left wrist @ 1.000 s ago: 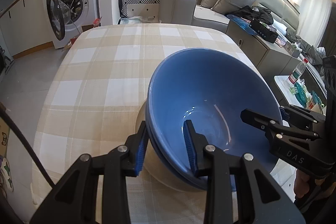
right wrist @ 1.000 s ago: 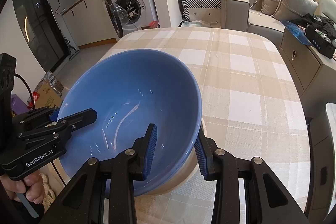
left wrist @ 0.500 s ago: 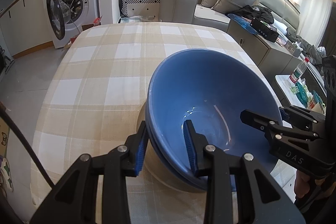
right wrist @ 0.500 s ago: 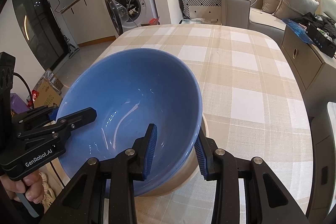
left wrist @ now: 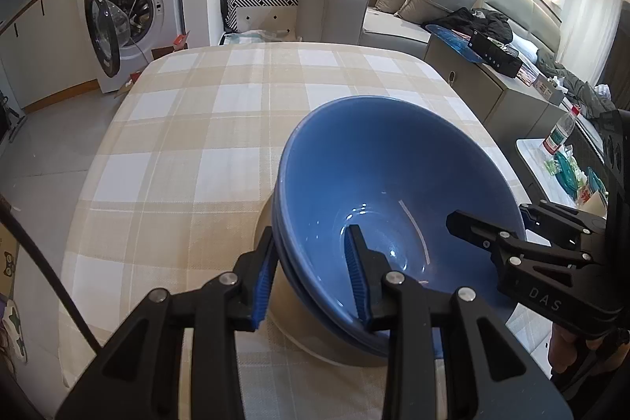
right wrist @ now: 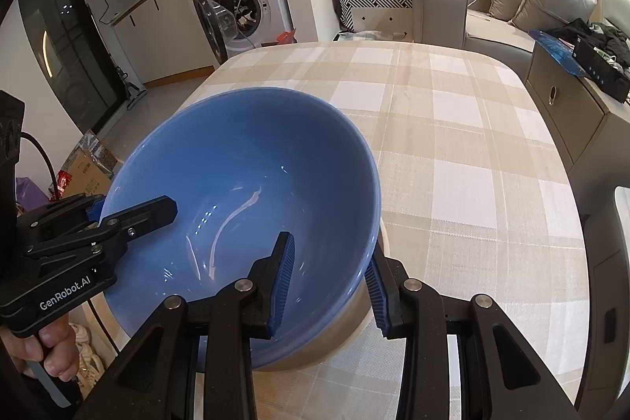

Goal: Organize plates and bowls
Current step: 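Lower the bowl stack onto the beige plates and open both tools, then pull both open tools back from the bowls on the plates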

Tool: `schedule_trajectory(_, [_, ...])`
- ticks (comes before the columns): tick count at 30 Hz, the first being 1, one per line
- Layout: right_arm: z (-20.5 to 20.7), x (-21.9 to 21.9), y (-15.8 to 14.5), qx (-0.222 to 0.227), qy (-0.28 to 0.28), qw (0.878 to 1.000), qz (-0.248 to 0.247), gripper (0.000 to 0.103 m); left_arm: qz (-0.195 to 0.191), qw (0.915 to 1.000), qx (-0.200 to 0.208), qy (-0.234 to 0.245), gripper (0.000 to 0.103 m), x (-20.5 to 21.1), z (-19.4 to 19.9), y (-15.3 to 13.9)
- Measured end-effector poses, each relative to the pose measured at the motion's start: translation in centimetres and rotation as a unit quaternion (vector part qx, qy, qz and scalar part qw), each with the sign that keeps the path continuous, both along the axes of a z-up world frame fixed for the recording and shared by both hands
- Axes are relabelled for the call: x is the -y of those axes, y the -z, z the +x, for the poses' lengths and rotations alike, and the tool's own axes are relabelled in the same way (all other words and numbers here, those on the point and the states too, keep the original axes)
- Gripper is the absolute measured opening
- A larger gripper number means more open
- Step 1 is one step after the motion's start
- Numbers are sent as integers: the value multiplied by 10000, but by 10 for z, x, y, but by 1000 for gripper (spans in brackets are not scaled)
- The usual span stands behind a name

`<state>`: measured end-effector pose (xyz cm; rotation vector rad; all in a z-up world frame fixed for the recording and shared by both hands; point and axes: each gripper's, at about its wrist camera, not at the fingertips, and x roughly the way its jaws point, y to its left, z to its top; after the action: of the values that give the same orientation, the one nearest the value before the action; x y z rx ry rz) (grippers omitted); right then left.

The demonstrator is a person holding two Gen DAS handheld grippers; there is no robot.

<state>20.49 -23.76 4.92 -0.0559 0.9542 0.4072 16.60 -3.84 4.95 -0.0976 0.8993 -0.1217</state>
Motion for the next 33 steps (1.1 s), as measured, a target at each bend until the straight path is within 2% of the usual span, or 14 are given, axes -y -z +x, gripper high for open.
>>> schedule_trajectory(19, [3, 1, 3, -34, 27, 10000, 74, 36, -57, 10000, -5, 41, 36, -2, 4, -1])
schedule_trajectory(22, [3, 3, 4, -21, 42, 9999, 128, 36, -39, 10000, 22, 71, 43, -1, 4, -1])
schedule_trajectory(24, [3, 3, 2, 22, 24, 9998, 175, 45, -18, 9999, 83, 123, 56, 0, 4, -4])
schedule_trajectory(26, [2, 5, -2, 93, 5, 9997, 216, 51, 7, 9998, 141, 148, 59, 0, 3, -6])
schedule_trajectory(28, [1, 6, -5, 162, 48, 9997, 200, 52, 31, 9998, 150, 158, 63, -1, 3, -7])
schedule_trajectory(30, [2, 10, -8, 196, 81, 9995, 240, 61, 41, 9997, 177, 161, 77, -2, 2, -7])
schedule_trajectory(33, [1, 13, -11, 262, 65, 9993, 264, 69, 33, 9993, 299, 225, 80, -2, -1, -10])
